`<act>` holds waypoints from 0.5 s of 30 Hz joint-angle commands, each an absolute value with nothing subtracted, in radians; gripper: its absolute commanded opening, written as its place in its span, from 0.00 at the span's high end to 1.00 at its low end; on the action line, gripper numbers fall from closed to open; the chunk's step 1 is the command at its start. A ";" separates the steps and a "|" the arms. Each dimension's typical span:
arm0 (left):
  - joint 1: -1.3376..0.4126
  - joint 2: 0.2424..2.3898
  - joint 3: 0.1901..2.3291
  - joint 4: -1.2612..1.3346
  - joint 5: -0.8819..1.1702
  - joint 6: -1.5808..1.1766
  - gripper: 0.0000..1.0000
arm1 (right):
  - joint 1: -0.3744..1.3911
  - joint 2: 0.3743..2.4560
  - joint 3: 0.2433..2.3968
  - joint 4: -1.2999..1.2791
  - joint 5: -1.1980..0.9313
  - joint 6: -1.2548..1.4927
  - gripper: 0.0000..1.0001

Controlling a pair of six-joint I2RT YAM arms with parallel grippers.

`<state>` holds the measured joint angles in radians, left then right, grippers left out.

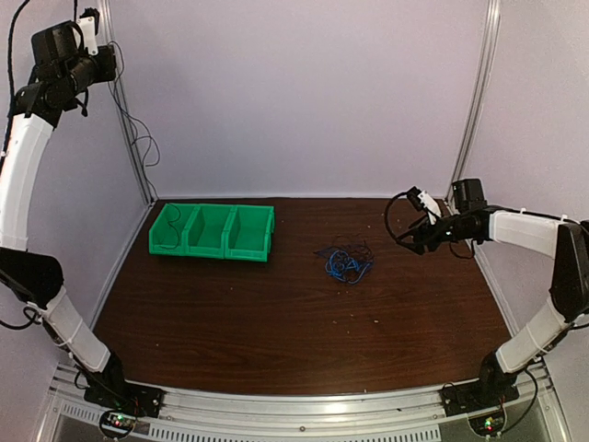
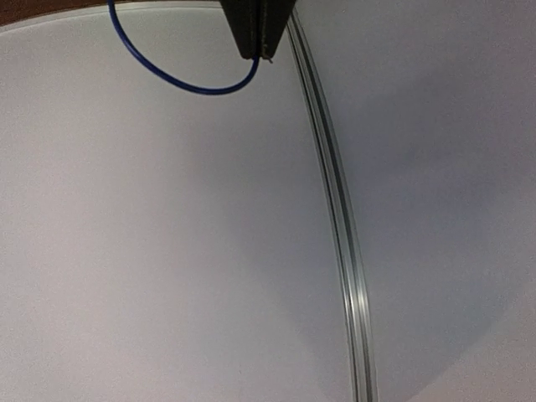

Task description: Untangle the cables

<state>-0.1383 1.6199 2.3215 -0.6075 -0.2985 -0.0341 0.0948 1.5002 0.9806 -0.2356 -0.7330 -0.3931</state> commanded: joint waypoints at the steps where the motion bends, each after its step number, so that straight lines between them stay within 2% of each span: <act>1: -0.037 1.660 2.373 -0.573 -0.145 -0.107 1.00 | 0.095 1.516 0.978 -0.238 -0.756 -0.399 0.23; 3: -0.010 1.674 2.352 -0.543 -0.065 -0.147 1.00 | 0.095 1.518 0.978 -0.238 -0.755 -0.398 0.23; 8: 0.023 1.694 2.300 -0.512 -0.010 -0.183 1.00 | 0.095 1.515 0.977 -0.241 -0.748 -0.400 0.23; 15: 0.023 1.640 2.024 -0.439 0.106 -0.203 1.00 | 0.095 1.525 0.976 -0.241 -0.745 -0.404 0.23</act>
<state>0.0204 1.6676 2.1445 -0.5198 0.0166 -0.1741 0.0948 1.5146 0.9806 -0.2390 -0.7368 -0.3939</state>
